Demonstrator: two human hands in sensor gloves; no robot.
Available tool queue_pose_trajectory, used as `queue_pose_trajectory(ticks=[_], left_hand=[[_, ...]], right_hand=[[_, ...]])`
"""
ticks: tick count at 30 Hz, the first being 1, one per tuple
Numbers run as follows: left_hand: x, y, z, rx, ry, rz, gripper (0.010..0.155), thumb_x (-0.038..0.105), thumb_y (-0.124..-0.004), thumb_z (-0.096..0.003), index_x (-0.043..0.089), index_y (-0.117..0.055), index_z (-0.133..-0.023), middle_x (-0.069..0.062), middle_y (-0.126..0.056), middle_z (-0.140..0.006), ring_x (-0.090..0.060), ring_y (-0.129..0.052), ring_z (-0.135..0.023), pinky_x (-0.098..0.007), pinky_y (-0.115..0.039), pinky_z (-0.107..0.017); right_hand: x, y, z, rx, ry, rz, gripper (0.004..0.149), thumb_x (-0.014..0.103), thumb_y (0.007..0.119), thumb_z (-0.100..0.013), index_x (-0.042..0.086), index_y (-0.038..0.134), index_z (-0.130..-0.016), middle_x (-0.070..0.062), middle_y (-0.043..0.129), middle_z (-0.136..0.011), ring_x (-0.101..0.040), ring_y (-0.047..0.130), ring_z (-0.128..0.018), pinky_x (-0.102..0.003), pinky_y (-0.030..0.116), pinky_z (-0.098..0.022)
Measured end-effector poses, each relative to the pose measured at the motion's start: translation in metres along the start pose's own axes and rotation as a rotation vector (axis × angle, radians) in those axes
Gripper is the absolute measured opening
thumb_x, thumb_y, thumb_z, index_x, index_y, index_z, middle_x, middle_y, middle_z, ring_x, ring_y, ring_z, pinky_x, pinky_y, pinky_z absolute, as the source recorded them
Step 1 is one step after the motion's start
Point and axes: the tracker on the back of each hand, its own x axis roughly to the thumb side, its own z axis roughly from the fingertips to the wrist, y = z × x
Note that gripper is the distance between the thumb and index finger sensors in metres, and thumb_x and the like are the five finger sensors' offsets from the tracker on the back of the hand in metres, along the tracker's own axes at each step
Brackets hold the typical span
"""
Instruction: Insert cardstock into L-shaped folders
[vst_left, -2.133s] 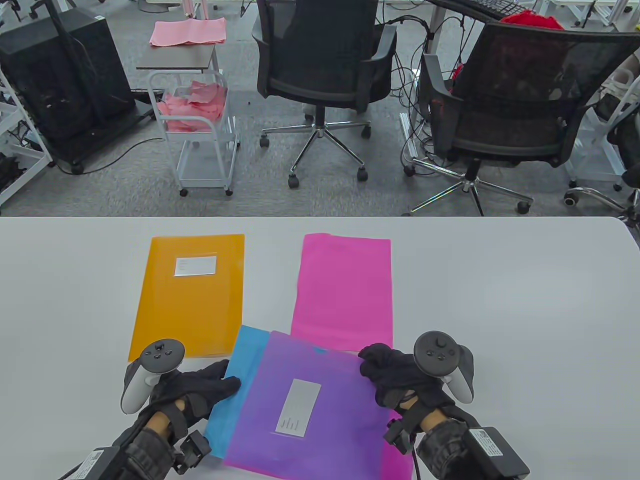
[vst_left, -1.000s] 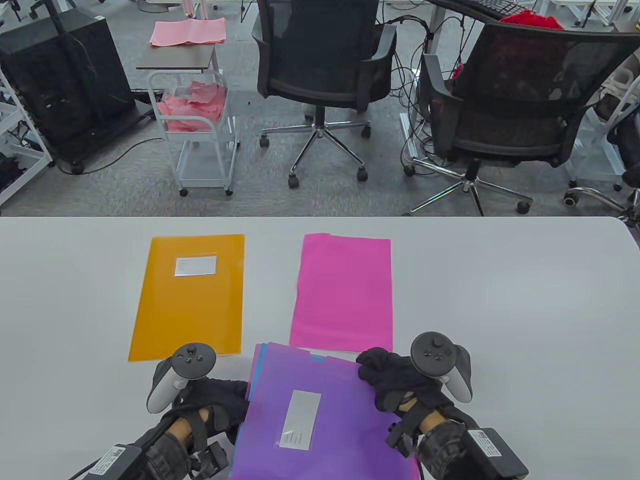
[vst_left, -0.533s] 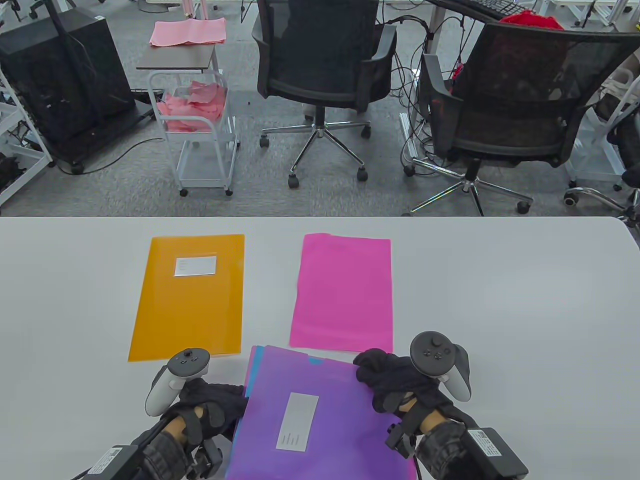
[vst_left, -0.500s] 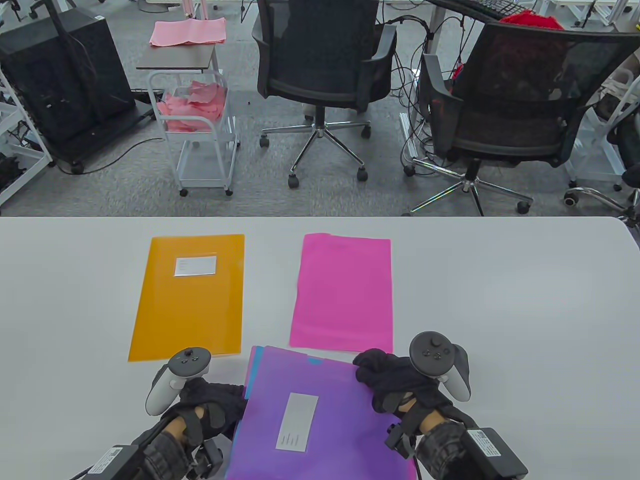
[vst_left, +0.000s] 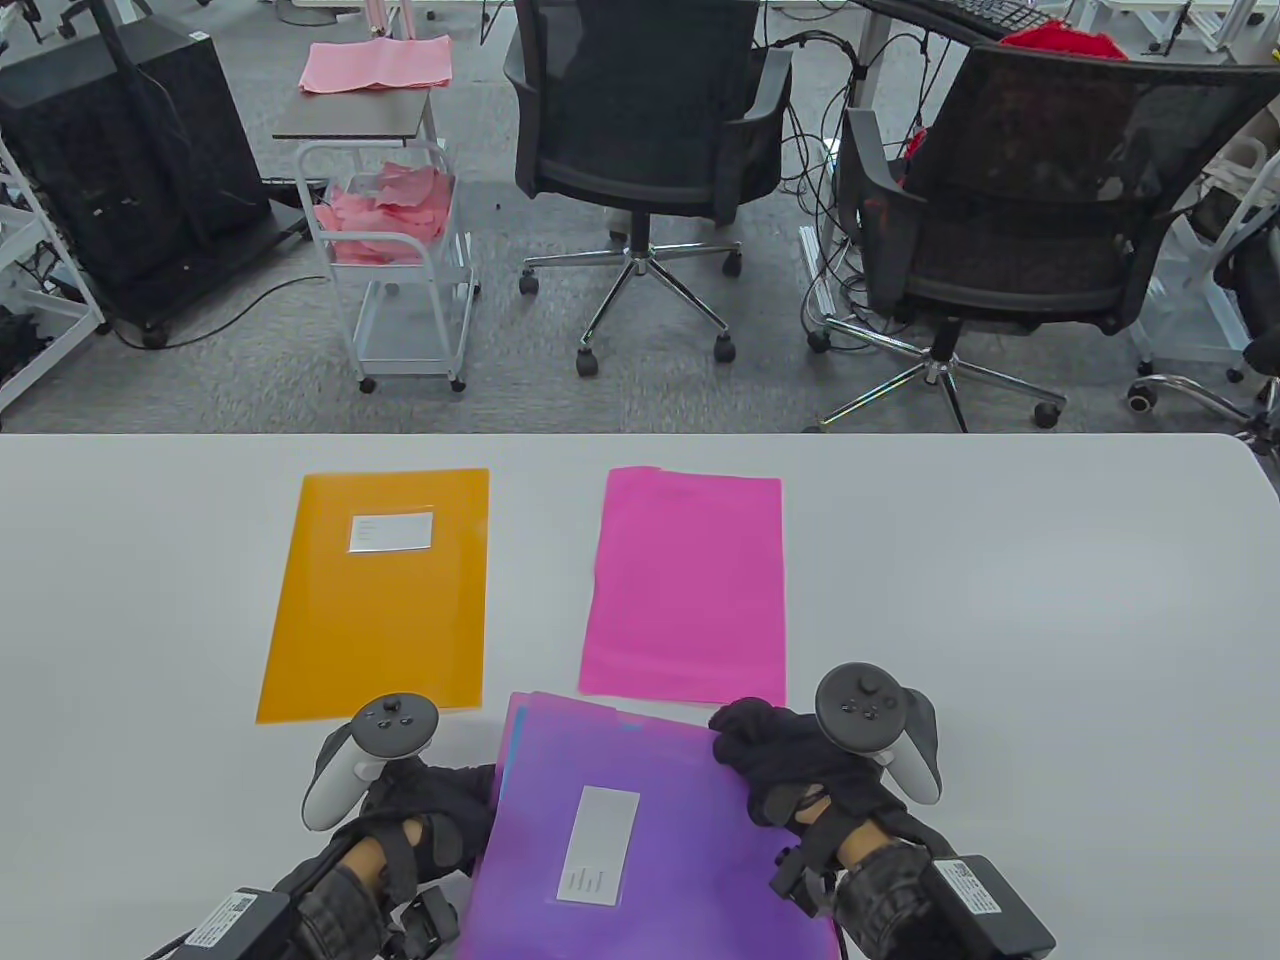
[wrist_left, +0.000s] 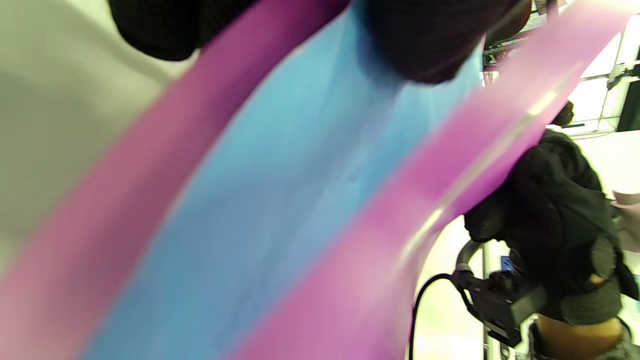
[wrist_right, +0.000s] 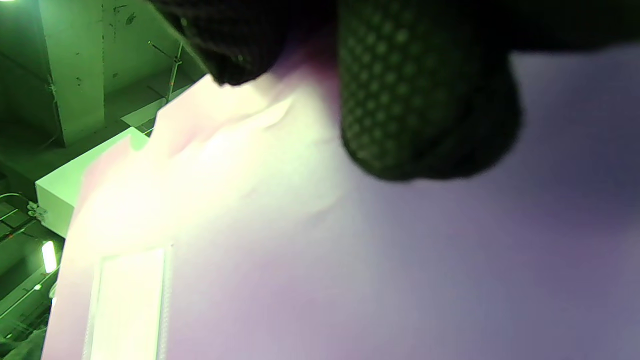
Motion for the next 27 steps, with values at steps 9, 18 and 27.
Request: queue_pose_trajectory(ticks=[9,18,27], left_hand=[[-0.002,0.003,0.005,-0.09,-0.095,0.168,0.083,0.065,-0.068,-0.0487,0.017,-0.037,-0.109,-0.011,-0.077,-0.1,-0.037,-0.095,-0.079,-0.058,-0.071,-0.062],[0.008,0.012,0.01,0.249,-0.086,0.012,0.049,0.024,-0.073,-0.0463,0.03,-0.066,-0.095,-0.007,-0.095,-0.079,-0.029,-0.107,-0.059,-0.053,-0.081,-0.052],[0.005,0.041,0.028,0.428,-0.107,0.026,0.044,0.023,-0.072,-0.044,0.029,-0.072,-0.088,-0.005,-0.094,-0.076,-0.029,-0.104,-0.057,-0.054,-0.079,-0.053]], right_hand=[[0.003,0.003,0.002,-0.045,0.028,0.049,0.049,0.033,0.075,-0.04,0.014,0.066,-0.085,-0.019,0.087,-0.064,-0.024,0.099,-0.019,-0.033,0.086,-0.007],[0.0,-0.004,0.004,-0.086,0.11,0.18,0.065,0.04,0.08,-0.039,0.018,0.056,-0.095,-0.027,0.067,-0.091,-0.026,0.098,-0.022,-0.034,0.086,-0.008],[-0.017,-0.018,-0.001,0.175,0.207,0.158,0.062,0.048,0.087,-0.034,0.014,0.071,-0.084,-0.018,0.092,-0.055,-0.028,0.097,-0.023,-0.037,0.085,-0.01]])
